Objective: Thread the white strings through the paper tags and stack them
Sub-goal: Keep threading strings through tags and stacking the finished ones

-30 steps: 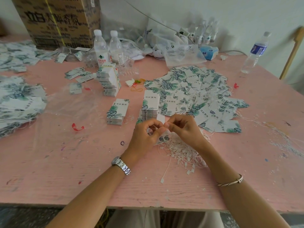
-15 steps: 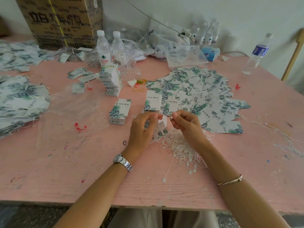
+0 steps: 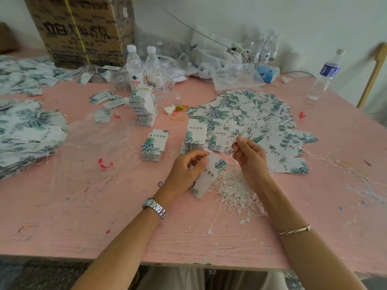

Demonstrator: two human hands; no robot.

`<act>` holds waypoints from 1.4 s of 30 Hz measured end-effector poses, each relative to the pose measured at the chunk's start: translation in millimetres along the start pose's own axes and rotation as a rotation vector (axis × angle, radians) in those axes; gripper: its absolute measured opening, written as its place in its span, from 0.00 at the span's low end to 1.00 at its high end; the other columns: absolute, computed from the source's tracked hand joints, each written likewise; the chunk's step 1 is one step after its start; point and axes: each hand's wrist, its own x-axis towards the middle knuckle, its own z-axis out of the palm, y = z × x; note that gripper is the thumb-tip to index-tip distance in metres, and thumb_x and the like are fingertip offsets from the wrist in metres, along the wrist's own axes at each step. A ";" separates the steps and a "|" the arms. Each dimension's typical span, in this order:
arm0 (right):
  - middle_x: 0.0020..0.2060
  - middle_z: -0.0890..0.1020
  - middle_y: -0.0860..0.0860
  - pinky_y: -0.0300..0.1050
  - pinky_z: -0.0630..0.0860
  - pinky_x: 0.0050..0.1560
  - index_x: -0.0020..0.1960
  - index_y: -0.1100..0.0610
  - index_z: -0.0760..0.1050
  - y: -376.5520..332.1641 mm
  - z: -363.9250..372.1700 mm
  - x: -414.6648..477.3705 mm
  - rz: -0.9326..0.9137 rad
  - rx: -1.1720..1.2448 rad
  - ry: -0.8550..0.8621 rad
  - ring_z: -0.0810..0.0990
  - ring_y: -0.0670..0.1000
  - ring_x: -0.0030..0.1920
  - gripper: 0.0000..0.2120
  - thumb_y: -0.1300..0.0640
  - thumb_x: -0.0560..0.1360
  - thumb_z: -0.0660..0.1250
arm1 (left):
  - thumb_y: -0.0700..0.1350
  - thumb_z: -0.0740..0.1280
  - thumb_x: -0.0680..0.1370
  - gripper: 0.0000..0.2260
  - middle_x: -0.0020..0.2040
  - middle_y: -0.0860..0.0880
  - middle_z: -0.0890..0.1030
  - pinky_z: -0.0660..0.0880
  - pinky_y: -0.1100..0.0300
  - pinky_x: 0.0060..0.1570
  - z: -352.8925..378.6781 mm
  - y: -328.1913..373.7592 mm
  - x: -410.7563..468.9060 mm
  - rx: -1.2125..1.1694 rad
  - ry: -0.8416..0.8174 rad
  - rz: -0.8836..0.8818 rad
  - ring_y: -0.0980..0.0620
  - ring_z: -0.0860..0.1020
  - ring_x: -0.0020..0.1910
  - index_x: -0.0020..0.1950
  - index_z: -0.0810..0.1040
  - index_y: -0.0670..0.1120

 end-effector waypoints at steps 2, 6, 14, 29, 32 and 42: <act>0.33 0.78 0.50 0.36 0.69 0.35 0.42 0.58 0.78 0.8 -0.6 0.3 -0.027 -0.070 0.065 0.70 0.45 0.31 0.08 0.57 0.79 0.67 | 0.46 0.70 0.80 0.06 0.51 0.52 0.85 0.78 0.60 0.49 -0.3 1.8 0.5 -0.023 0.016 0.008 0.52 0.82 0.51 0.55 0.81 0.56; 0.34 0.80 0.50 0.37 0.71 0.35 0.44 0.59 0.78 3.2 -1.3 -0.9 -0.070 -0.166 0.121 0.71 0.45 0.31 0.07 0.58 0.80 0.67 | 0.44 0.72 0.78 0.06 0.50 0.51 0.86 0.79 0.61 0.52 -0.3 4.0 0.9 -0.115 0.042 -0.011 0.54 0.83 0.51 0.54 0.83 0.54; 0.36 0.83 0.52 0.38 0.74 0.35 0.46 0.58 0.80 8.8 -0.2 -2.1 -0.155 -0.411 0.090 0.75 0.47 0.32 0.04 0.60 0.79 0.69 | 0.54 0.74 0.71 0.12 0.45 0.50 0.87 0.79 0.64 0.45 -0.2 7.0 -0.1 -0.211 0.123 -0.040 0.52 0.84 0.47 0.49 0.83 0.49; 0.35 0.78 0.55 0.39 0.70 0.34 0.60 0.69 0.67 10.0 18.7 -16.5 -0.079 -0.354 -0.391 0.73 0.51 0.33 0.14 0.69 0.78 0.66 | 0.49 0.73 0.76 0.07 0.41 0.43 0.85 0.79 0.50 0.40 -2.0 3.4 2.4 -0.148 0.424 0.030 0.45 0.84 0.42 0.43 0.81 0.47; 0.38 0.77 0.60 0.42 0.71 0.36 0.52 0.66 0.72 6.9 17.1 -14.8 -0.143 -0.344 -0.353 0.72 0.56 0.36 0.07 0.67 0.77 0.68 | 0.48 0.71 0.78 0.07 0.38 0.48 0.85 0.79 0.57 0.30 0.3 5.6 0.8 -0.181 0.388 0.057 0.47 0.84 0.34 0.44 0.80 0.46; 0.45 0.79 0.51 0.47 0.76 0.42 0.55 0.60 0.75 -5.2 -16.8 8.1 -0.408 -0.727 0.423 0.76 0.48 0.41 0.04 0.63 0.82 0.62 | 0.45 0.67 0.82 0.08 0.36 0.52 0.83 0.75 0.62 0.29 0.1 5.0 1.0 -0.166 0.337 0.110 0.53 0.77 0.26 0.43 0.78 0.45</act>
